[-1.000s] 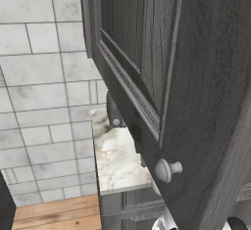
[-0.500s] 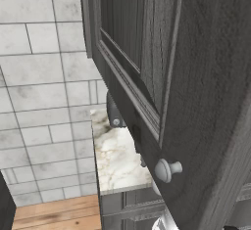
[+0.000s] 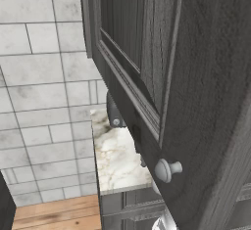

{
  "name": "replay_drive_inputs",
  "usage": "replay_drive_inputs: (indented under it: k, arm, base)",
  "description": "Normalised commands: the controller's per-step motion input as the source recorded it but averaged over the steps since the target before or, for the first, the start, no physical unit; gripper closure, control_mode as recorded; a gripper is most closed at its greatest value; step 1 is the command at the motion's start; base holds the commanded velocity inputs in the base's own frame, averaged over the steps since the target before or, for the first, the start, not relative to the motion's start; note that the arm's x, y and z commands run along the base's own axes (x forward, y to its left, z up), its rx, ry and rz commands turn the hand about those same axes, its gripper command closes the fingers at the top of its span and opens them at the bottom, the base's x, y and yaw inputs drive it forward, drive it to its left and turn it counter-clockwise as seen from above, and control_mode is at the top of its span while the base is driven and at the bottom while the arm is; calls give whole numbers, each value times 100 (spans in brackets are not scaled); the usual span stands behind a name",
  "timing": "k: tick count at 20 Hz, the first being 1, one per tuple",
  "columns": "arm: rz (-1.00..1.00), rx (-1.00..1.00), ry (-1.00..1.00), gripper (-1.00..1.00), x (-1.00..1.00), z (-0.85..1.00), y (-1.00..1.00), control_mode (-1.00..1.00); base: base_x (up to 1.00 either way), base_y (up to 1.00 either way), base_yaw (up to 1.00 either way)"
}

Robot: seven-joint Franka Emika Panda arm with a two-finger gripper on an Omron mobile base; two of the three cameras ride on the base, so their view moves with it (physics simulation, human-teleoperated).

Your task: Pick the bread, place it on the cutting board, pick the jam, place it on the counter, and close the cabinet.

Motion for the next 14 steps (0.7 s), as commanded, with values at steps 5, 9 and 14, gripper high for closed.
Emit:
replay_drive_inputs:
  k: [5,9,14]
  arm:
    - [-11,0,-1,-100,0,10,18,-100]
    - [-11,0,0,-100,0,6,11,-100]
    - [-9,0,-1,-100,0,1,4,-100]
  base:
    - [0,0,0]
    - [0,0,0]
    - [0,0,0]
